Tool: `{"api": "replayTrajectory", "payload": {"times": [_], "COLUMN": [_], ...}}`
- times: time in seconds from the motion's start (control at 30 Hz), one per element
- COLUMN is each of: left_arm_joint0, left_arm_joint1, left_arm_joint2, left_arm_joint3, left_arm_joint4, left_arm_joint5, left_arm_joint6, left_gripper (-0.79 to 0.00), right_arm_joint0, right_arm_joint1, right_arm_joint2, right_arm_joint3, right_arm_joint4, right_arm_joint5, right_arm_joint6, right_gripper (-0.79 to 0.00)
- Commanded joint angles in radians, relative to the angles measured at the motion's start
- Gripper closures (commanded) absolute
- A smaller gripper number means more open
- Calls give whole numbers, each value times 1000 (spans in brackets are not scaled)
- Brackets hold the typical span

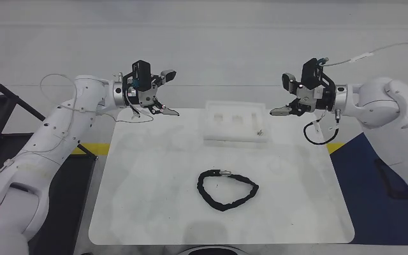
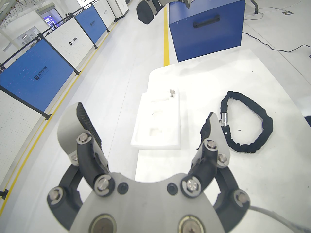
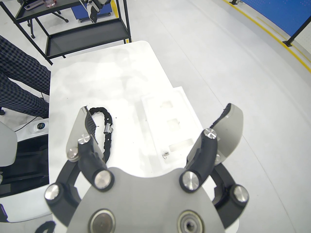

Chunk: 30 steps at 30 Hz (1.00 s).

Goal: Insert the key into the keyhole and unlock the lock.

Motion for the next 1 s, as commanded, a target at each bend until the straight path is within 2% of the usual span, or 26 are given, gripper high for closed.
{"api": "replayTrajectory", "payload": {"times": [0.0,0.17,0.43,0.67,0.97], "left_arm_joint0": [0,0,0,0,0], "left_arm_joint1": [0,0,0,0,0], "left_arm_joint2": [0,0,0,0,0], "left_arm_joint3": [0,0,0,0,0], "left_arm_joint4": [0,0,0,0,0], "left_arm_joint5": [0,0,0,0,0], "left_arm_joint6": [0,0,0,0,0], "left_gripper": [-785,-785,-785,-785,-785], "right_arm_joint0": [-14,-11,46,77,97], "right_arm_joint1": [-8,-41,-119,-201,-302], "right_arm_joint2": [-12,-61,-166,-240,-319], "right_arm_joint3": [17,81,187,340,516], "right_arm_joint4": [35,179,317,380,379], "right_arm_joint5": [58,253,559,656,699], "right_arm_joint6": [-5,78,294,327,347], "right_gripper": [-785,-785,-785,-785,-785]}}
